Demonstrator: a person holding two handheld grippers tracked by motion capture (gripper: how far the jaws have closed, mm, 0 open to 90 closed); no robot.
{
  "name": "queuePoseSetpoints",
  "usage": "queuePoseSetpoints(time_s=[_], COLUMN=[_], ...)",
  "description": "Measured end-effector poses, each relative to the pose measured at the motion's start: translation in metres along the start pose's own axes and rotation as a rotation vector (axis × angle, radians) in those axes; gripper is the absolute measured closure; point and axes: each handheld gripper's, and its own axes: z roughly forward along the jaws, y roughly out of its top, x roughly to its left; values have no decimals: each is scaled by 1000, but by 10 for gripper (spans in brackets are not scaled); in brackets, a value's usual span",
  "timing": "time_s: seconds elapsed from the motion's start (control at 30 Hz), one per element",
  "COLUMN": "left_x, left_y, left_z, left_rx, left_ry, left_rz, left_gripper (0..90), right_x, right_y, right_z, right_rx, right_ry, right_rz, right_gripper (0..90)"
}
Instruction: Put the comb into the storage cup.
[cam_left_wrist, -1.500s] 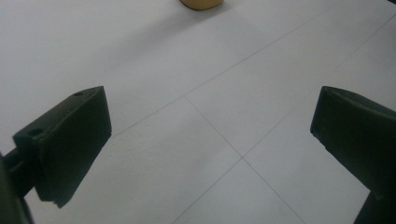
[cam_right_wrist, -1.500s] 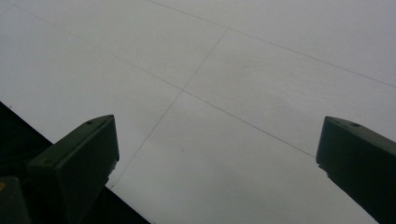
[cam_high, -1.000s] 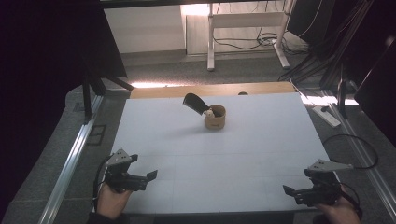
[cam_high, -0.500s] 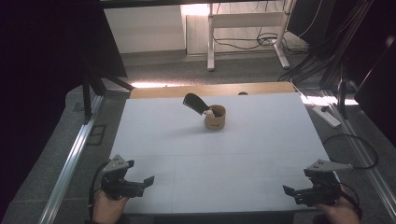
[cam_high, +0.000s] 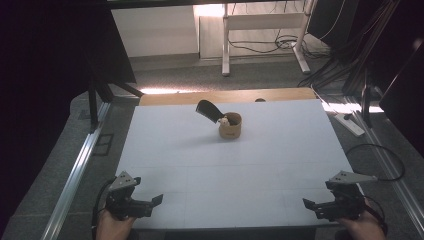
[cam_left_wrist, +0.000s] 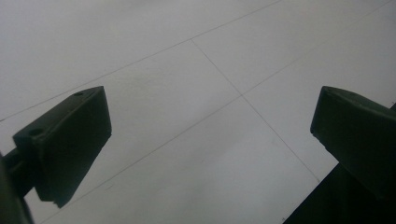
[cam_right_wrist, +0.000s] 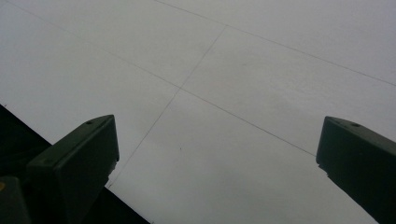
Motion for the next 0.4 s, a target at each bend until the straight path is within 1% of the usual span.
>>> queuePoseSetpoints(time_s=[0.23,0.4], left_x=[-5,-3], left_y=[-1,0], left_z=[0,1], left_rx=[34,40], left_ry=[36,28], left_rz=[17,7], left_gripper=[0,0], right_x=[0,0], right_y=[0,0], right_z=[0,0], right_rx=[1,4], right_ry=[-3,-6], right_rz=[1,-1], right_gripper=[0,0])
